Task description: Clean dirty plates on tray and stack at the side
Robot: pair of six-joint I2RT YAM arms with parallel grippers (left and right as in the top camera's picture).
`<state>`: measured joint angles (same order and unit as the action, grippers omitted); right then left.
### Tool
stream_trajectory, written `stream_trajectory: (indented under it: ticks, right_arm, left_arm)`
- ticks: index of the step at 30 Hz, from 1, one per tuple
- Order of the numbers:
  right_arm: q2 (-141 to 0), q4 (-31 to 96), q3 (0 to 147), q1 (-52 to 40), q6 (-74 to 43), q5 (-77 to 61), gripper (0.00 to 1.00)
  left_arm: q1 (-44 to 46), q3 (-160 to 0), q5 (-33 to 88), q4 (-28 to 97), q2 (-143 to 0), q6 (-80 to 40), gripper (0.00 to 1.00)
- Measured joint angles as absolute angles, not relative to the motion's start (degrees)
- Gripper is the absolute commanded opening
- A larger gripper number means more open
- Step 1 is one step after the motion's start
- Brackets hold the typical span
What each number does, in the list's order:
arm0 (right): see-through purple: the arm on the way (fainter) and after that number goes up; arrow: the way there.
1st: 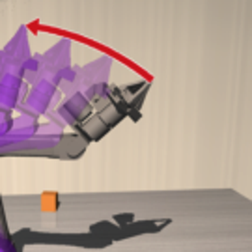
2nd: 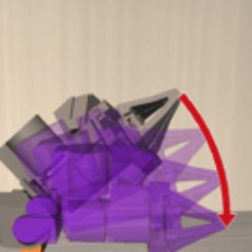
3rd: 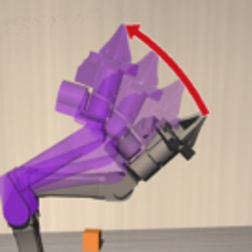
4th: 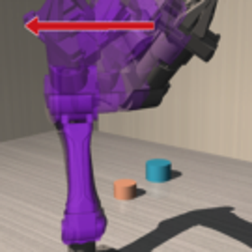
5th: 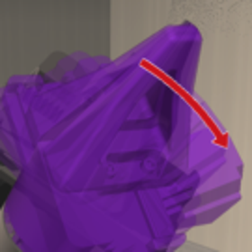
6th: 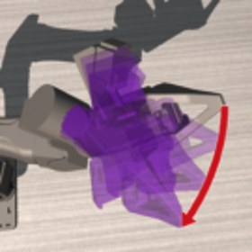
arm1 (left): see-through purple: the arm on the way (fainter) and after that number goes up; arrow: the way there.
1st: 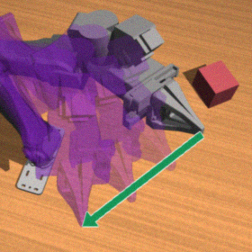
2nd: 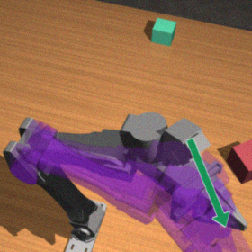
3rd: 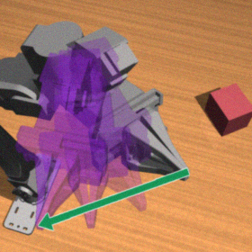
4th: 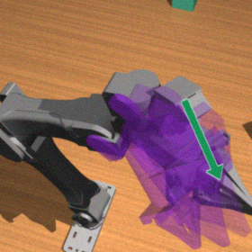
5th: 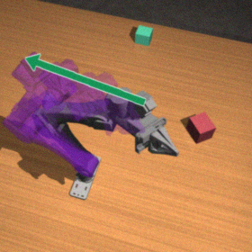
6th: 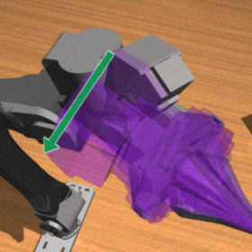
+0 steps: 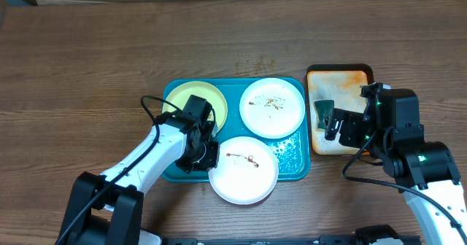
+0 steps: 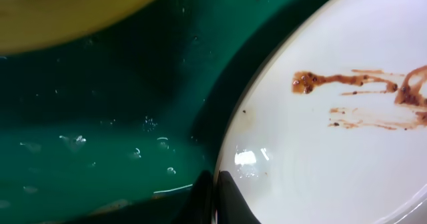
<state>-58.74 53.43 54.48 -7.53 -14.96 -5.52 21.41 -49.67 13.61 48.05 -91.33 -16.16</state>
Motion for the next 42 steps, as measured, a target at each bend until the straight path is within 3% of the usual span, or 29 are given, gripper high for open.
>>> stream_trajectory:
  ticks: [10, 14, 17, 26, 42]
  right_arm:
    - [-61.8, 51.5, 55.4, -7.5, -11.4, -5.3, 0.91]
    - [-68.1, 54.2, 58.8, -7.5, -8.3, -5.1, 0.88]
    - [-74.0, 54.4, 62.3, -7.5, -6.7, -4.5, 0.78]
    - [-90.5, 49.1, 65.3, -7.5, -5.2, -1.0, 0.60]
    - [-102.4, 46.5, 65.3, -7.5, -4.9, 0.1, 0.54]
  left_arm:
    - [21.4, -49.7, 12.6, 44.6, -91.3, -16.4, 0.04]
    - [21.4, -49.7, 12.3, 44.5, -91.3, -16.6, 0.09]
    - [21.4, -49.7, 12.1, 44.5, -91.3, -16.6, 0.09]
    - [21.4, -49.7, 11.9, 44.4, -91.3, -16.6, 0.09]
    - [21.4, -49.7, 11.9, 44.4, -91.3, -16.6, 0.11]
